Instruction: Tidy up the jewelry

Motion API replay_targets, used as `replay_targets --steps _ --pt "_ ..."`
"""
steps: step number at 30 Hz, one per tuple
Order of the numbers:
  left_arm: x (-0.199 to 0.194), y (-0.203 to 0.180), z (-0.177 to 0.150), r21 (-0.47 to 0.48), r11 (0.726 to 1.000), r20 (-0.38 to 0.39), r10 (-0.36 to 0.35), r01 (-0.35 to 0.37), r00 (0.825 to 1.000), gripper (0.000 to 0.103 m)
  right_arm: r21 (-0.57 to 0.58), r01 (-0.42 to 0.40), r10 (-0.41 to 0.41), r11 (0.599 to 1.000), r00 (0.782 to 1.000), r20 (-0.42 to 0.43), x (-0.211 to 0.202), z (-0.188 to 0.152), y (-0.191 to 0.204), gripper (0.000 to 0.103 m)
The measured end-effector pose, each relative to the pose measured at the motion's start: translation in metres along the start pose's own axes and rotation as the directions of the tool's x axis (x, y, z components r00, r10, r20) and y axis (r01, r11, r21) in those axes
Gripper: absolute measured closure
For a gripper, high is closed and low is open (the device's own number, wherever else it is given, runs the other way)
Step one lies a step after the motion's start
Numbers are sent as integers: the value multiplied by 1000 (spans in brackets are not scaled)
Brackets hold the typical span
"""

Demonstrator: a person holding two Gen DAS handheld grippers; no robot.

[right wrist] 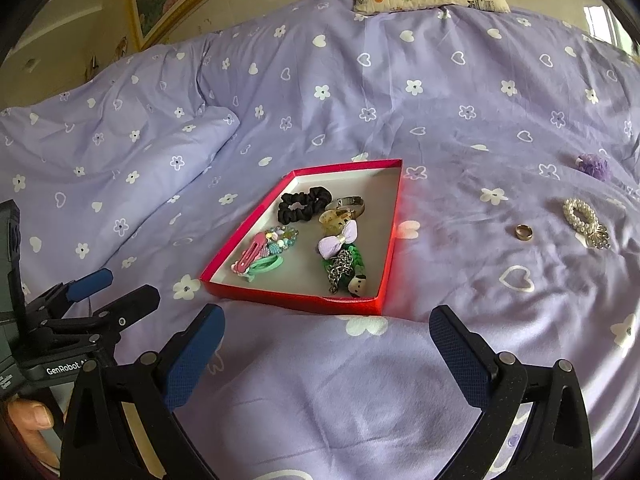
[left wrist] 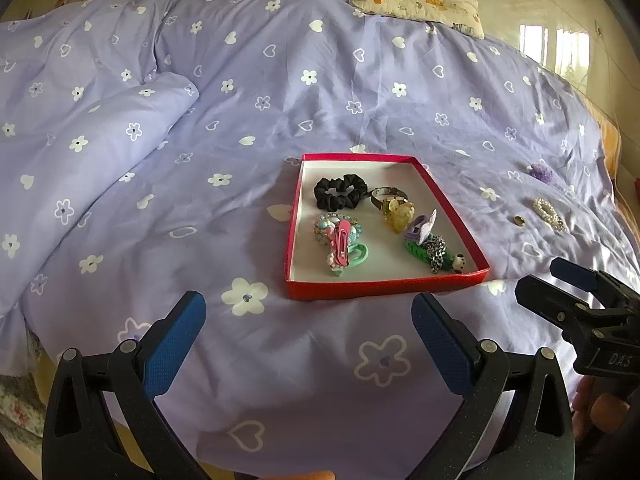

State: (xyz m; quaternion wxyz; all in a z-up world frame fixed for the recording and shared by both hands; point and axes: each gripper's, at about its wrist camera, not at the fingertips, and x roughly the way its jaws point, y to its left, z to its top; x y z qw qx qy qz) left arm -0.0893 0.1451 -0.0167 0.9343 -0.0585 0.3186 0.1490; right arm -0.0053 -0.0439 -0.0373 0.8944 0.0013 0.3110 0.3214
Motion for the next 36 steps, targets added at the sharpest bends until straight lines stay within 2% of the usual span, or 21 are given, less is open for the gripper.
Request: replay_targets --steps 36 --pt "3 2 -3 -2 1000 -4 7 -7 1000 0 -11 -8 8 1000 1000 5 -2 -1 5 0"
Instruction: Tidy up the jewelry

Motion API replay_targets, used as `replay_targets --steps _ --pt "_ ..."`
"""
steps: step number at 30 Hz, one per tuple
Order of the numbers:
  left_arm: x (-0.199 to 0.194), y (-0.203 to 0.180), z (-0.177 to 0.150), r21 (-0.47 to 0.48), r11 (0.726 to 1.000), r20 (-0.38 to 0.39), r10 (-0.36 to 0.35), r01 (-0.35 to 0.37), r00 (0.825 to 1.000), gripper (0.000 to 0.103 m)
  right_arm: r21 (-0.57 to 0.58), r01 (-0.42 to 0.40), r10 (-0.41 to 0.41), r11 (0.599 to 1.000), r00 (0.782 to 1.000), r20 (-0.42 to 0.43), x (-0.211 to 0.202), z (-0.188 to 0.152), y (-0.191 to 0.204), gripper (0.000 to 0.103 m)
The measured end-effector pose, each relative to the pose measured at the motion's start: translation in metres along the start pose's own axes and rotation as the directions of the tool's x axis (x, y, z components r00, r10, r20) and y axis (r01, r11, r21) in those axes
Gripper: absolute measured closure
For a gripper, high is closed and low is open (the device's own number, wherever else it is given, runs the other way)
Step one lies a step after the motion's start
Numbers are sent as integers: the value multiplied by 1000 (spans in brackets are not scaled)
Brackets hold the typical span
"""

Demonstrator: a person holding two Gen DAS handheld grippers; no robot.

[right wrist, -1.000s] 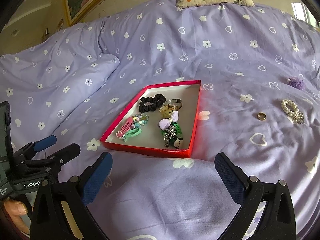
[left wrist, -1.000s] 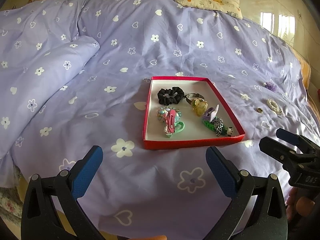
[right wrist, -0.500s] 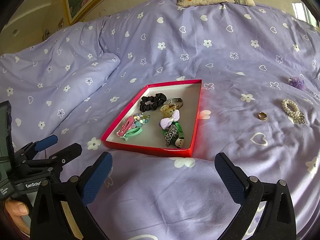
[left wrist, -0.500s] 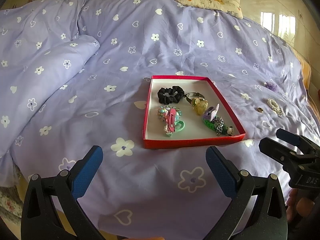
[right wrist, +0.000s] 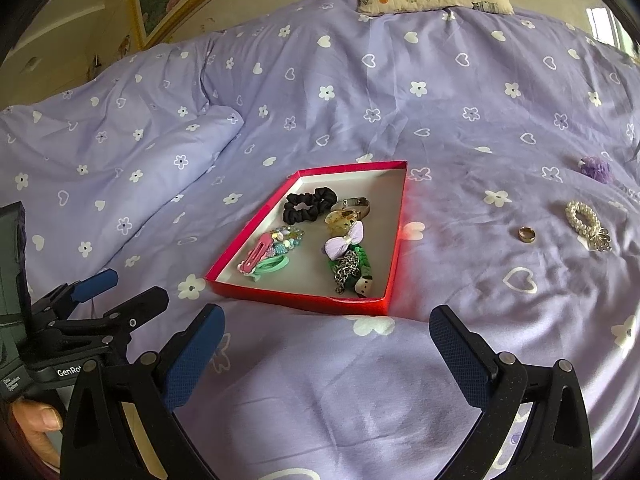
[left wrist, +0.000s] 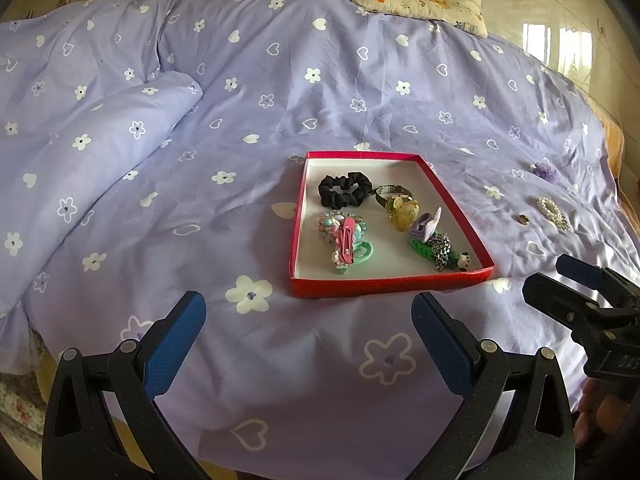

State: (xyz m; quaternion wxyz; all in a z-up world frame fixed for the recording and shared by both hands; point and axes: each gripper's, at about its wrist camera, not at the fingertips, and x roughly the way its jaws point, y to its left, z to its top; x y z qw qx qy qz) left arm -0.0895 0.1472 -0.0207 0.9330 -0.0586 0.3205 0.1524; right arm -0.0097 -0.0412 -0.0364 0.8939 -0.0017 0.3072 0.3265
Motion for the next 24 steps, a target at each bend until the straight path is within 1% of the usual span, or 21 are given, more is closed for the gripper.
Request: replay_targets --steps 24 --pt "0 0 1 1 1000 1 -1 1 1000 0 -5 -5 5 1000 1000 1 -2 2 2 0"
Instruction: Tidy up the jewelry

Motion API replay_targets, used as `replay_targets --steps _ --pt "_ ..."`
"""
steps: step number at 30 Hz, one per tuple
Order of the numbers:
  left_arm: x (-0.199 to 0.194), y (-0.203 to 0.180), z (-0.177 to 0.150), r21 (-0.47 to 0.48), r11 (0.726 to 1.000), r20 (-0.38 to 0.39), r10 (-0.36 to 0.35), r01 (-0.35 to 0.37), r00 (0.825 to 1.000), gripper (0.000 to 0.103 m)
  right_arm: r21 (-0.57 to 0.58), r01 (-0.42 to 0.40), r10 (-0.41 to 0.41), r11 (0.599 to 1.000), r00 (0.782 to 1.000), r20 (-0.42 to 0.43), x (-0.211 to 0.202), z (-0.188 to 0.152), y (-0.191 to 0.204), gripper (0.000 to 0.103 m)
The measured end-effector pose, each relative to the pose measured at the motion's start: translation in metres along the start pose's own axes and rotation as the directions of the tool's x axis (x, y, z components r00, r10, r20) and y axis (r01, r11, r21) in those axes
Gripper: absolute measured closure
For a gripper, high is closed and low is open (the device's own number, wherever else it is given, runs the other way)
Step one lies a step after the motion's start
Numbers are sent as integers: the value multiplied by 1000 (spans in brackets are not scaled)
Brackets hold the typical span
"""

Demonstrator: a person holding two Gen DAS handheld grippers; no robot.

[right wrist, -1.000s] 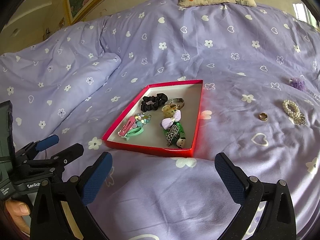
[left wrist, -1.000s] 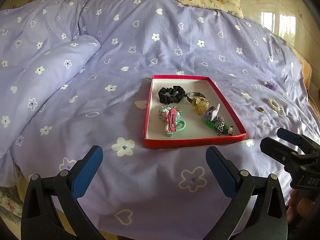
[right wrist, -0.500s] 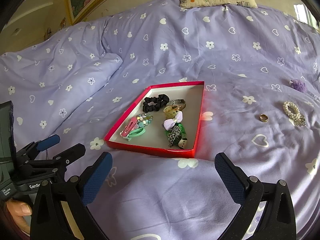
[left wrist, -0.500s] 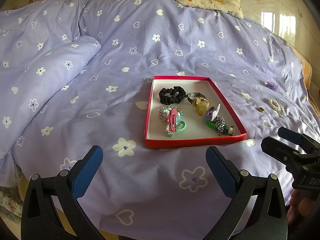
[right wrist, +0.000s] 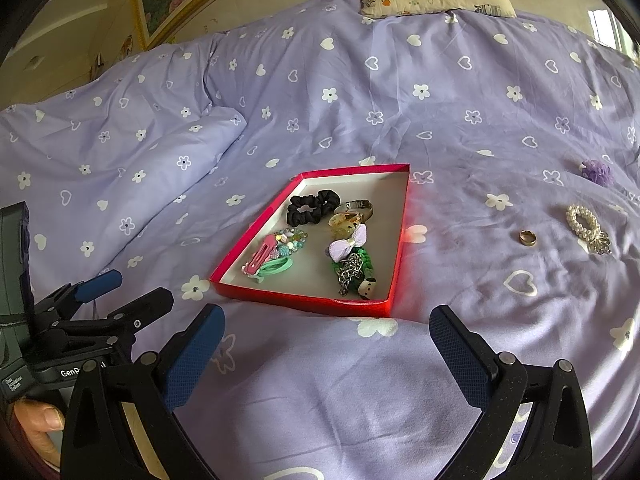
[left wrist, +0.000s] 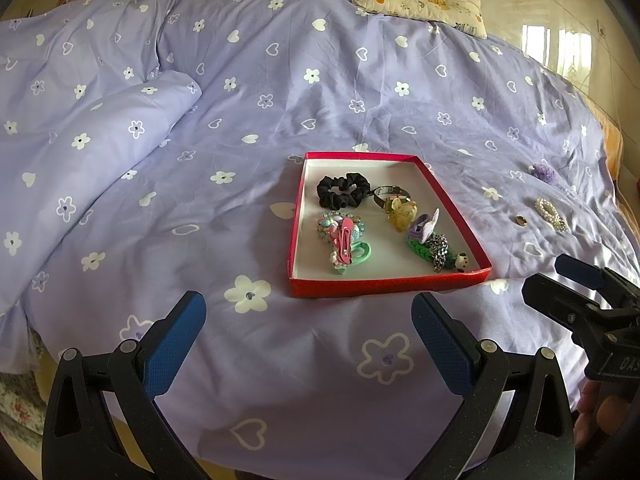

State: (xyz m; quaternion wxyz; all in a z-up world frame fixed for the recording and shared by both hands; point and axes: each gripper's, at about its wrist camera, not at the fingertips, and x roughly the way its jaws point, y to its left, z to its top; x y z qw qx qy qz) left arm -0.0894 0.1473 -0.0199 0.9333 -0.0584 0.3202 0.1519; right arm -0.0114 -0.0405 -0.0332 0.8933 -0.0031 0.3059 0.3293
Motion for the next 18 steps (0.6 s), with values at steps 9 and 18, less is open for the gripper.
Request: replay_targets --steps 9,18 --pt "0 0 0 0 1000 0 -1 1 1000 0 -1 -1 1 1000 1000 0 0 1 0 0" --pt "0 0 0 -1 1000 -2 -1 1 1000 0 0 -1 1 1000 1000 -1 0 0 0 0"
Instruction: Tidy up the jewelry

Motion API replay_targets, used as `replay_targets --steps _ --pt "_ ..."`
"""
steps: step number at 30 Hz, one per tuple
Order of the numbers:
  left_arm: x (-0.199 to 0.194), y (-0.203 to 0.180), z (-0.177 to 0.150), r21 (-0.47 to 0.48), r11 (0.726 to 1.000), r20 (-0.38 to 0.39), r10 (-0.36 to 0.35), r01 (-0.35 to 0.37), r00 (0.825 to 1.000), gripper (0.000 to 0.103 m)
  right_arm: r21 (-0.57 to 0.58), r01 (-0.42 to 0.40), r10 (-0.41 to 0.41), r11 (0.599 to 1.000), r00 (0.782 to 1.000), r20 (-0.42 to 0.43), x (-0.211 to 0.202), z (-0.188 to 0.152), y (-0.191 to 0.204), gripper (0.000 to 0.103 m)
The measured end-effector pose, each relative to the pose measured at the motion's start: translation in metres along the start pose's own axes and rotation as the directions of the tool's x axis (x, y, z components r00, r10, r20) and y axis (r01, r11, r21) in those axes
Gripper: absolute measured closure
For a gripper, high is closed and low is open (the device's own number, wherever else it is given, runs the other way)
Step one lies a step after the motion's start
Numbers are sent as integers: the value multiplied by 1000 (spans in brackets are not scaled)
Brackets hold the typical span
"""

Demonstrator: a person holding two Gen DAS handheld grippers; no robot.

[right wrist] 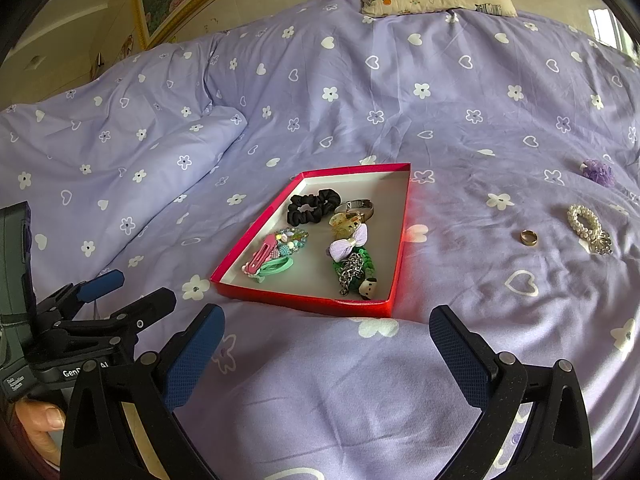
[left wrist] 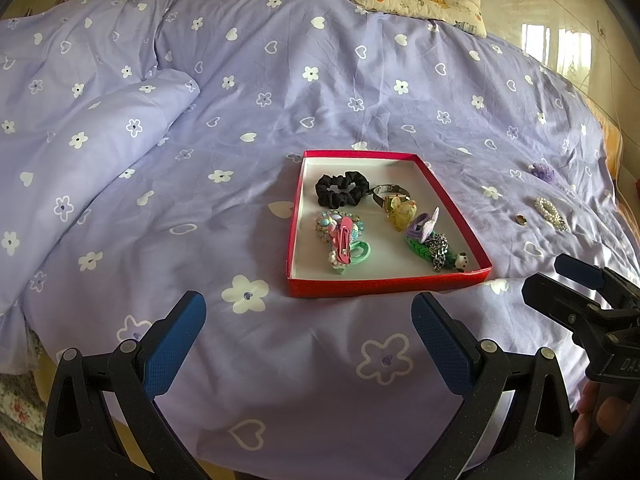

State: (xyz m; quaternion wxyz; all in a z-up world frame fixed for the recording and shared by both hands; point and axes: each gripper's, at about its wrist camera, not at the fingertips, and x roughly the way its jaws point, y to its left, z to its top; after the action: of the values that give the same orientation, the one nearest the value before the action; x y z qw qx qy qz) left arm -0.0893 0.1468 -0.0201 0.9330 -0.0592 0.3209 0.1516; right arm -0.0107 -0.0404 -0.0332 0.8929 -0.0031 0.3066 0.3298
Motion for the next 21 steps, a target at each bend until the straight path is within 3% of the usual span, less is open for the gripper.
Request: replay_targets --steps 21 --pt "-1 -4 0 2 1000 0 -4 4 1000 0 -1 -4 4 1000 1000 -2 0 3 0 0"
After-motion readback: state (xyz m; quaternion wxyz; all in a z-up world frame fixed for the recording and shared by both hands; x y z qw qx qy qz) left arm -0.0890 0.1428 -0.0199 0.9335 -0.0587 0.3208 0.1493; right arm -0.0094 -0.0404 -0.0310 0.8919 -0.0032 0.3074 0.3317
